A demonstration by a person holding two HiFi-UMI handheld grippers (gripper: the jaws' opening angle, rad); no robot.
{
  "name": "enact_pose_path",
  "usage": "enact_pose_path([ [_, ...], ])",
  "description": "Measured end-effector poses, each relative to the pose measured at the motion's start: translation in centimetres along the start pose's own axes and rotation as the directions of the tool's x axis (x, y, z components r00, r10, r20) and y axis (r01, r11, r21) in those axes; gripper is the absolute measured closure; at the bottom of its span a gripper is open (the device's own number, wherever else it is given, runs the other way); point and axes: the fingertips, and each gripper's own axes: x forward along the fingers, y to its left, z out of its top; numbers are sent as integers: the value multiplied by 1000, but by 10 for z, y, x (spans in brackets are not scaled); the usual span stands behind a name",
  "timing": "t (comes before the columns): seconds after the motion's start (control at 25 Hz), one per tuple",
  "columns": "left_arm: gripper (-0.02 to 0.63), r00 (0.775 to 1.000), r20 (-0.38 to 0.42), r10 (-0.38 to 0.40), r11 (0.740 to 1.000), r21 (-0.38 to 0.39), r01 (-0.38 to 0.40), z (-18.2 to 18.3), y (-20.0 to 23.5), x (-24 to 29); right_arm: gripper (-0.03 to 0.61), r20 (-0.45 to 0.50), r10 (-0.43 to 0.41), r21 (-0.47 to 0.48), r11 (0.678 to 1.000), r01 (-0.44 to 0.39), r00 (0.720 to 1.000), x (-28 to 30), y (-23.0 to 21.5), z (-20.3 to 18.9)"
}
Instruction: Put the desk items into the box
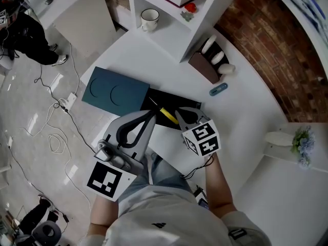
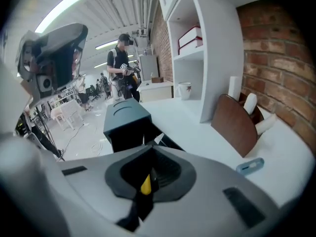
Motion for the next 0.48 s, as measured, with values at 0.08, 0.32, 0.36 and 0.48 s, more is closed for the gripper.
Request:
enact_pose_path([
  [0.08,601,1000,2,-23,1000,6,23,2,-7,5,569,45,-11,38,999,10,999,-11,-5,5],
  [0.32,601,996,1,-91,996,21,91,5,-29,21,571,134,-80,117,991,64,988,-45,-24,7],
  [0.36,601,995,2,-102,995,23,102,5,-33,24,571,145,-90,128,989,72,985,-51,-27,7],
  [0.48,601,989,2,-145,989,33,145,7,-46,33,570,177,-125,153,983,98,976,-68,-34,6],
])
